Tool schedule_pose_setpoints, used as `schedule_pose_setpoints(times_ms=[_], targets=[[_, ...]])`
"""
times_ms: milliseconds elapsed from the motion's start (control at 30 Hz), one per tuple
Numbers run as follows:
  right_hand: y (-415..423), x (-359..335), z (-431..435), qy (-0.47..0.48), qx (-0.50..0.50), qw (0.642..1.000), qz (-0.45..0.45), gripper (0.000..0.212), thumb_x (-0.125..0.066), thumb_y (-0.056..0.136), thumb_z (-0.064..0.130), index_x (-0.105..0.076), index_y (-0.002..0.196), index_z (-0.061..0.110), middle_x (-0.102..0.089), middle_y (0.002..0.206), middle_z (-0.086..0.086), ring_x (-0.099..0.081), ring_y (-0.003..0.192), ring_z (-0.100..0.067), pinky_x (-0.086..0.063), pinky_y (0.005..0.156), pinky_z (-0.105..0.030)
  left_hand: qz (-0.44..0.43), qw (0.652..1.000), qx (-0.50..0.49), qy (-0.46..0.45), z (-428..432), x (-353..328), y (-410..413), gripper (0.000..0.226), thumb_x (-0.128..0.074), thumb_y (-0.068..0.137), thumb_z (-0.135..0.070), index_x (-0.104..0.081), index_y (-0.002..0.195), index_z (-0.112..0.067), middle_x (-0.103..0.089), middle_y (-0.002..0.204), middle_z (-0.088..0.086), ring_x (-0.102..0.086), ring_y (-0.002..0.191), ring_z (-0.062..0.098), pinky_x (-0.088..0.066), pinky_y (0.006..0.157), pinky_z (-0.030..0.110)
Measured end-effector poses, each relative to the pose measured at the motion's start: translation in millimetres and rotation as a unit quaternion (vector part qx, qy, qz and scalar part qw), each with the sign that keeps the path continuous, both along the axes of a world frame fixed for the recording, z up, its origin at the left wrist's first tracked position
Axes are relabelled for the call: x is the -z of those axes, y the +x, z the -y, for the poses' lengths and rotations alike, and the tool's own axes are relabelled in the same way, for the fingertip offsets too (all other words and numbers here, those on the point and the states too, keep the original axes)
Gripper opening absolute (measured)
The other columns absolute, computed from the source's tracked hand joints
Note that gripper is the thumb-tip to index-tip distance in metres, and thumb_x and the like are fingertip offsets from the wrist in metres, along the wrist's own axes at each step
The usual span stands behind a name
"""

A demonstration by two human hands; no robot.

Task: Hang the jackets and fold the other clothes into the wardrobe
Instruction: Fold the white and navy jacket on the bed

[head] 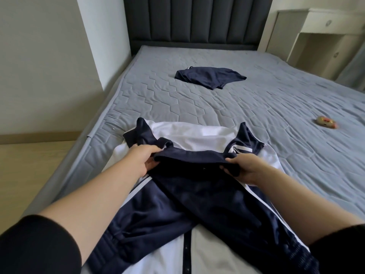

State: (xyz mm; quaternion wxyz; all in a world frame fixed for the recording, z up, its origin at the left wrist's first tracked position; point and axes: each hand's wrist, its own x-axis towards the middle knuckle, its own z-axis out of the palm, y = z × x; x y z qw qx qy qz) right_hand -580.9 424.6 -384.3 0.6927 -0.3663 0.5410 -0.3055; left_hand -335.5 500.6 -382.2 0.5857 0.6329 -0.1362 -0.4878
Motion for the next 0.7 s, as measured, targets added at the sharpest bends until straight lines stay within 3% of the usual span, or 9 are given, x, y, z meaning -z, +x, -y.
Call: schedule_pose_setpoints(times_ms=[67, 133, 200, 267, 367, 433, 567, 633, 700], targets=[[-11, 0, -3, -0.048, -0.008, 0.991, -0.123, 0.012, -0.055, 0.093, 0.0, -0.056, 0.083, 0.007, -0.056, 0.072, -0.011, -0.059, 0.04, -0.017, -0.044, 0.034, -0.019, 0.038, 0.999, -0.009, 0.015, -8, 4, -2, 0.032, -0.057, 0.082, 0.005, -0.051, 0.111, -0.008, -0.059, 0.069, 0.008, -0.059, 0.048, 0.016, -0.046, 0.036, 0.019], [-23, -4, -5, -0.164, -0.036, 0.937, -0.307, 0.024, -0.062, 0.09, 0.017, -0.056, 0.07, 0.005, -0.054, 0.059, -0.011, -0.055, 0.037, -0.018, -0.042, 0.034, -0.022, 0.163, 0.985, -0.017, 0.049, -16, 2, -2, 0.045, -0.056, 0.082, -0.007, -0.045, 0.125, -0.01, -0.064, 0.078, 0.009, -0.062, 0.054, 0.02, -0.045, 0.042, 0.022], [-28, -8, -6, -0.314, -0.031, 0.819, -0.478, 0.039, -0.054, 0.089, 0.032, -0.049, 0.059, 0.008, -0.054, 0.048, -0.004, -0.057, 0.046, -0.025, -0.035, 0.044, -0.028, 0.403, 0.912, -0.049, 0.052, -19, -2, 1, 0.067, -0.058, 0.081, -0.017, -0.03, 0.142, -0.02, -0.063, 0.107, 0.008, -0.063, 0.085, 0.027, -0.047, 0.063, 0.03], [-21, -15, -7, -0.432, 0.033, 0.739, -0.516, 0.034, -0.048, 0.092, 0.028, -0.044, 0.063, 0.009, -0.049, 0.055, 0.0, -0.049, 0.062, -0.03, -0.027, 0.053, -0.034, 0.592, 0.802, -0.069, -0.03, -15, -8, -2, 0.067, -0.059, 0.08, -0.014, -0.032, 0.142, -0.018, -0.053, 0.124, 0.011, -0.052, 0.108, 0.031, -0.043, 0.083, 0.039], [8, -21, 2, -0.542, 0.03, 0.708, -0.452, 0.015, -0.047, 0.091, 0.011, -0.058, 0.085, 0.003, -0.059, 0.086, -0.01, -0.05, 0.086, -0.031, -0.033, 0.069, -0.037, 0.706, 0.701, 0.037, -0.093, 11, -18, -22, 0.051, -0.055, 0.083, -0.011, -0.049, 0.133, -0.01, -0.052, 0.124, 0.015, -0.045, 0.115, 0.034, -0.038, 0.094, 0.043], [25, -17, 12, -0.568, -0.056, 0.683, -0.456, 0.022, -0.046, 0.091, 0.008, -0.064, 0.104, 0.002, -0.062, 0.107, -0.013, -0.049, 0.106, -0.032, -0.036, 0.085, -0.037, 0.743, 0.644, 0.165, -0.071, 33, -16, -36, 0.046, -0.046, 0.092, -0.019, -0.047, 0.137, -0.013, -0.047, 0.138, 0.01, -0.036, 0.128, 0.03, -0.032, 0.104, 0.041], [20, 10, 35, -0.458, -0.289, 0.649, -0.534, 0.038, -0.027, 0.102, 0.03, -0.057, 0.12, 0.015, -0.054, 0.129, -0.005, -0.041, 0.127, -0.025, -0.024, 0.104, -0.043, 0.76, 0.542, 0.352, 0.059, 47, 21, -41, 0.06, -0.022, 0.098, -0.051, -0.003, 0.152, -0.032, 0.003, 0.161, -0.002, 0.009, 0.147, 0.023, -0.001, 0.116, 0.052], [-3, 20, 49, -0.39, -0.307, 0.662, -0.561, 0.041, -0.022, 0.103, 0.036, -0.05, 0.129, 0.021, -0.044, 0.142, 0.002, -0.031, 0.135, -0.017, -0.015, 0.111, -0.049, 0.782, 0.507, 0.357, 0.068, 37, 42, -38, 0.064, -0.015, 0.094, -0.058, 0.007, 0.15, -0.037, 0.01, 0.16, -0.002, 0.014, 0.146, 0.023, 0.003, 0.115, 0.056], [-29, 23, 64, -0.377, -0.233, 0.701, -0.559, 0.037, -0.026, 0.102, 0.036, -0.055, 0.116, 0.018, -0.053, 0.131, -0.003, -0.044, 0.124, -0.023, -0.031, 0.101, -0.044, 0.823, 0.461, 0.331, 0.009, 26, 47, -41, 0.068, -0.016, 0.088, -0.055, -0.002, 0.152, -0.035, 0.0, 0.161, 0.003, 0.004, 0.148, 0.025, -0.004, 0.113, 0.058]])
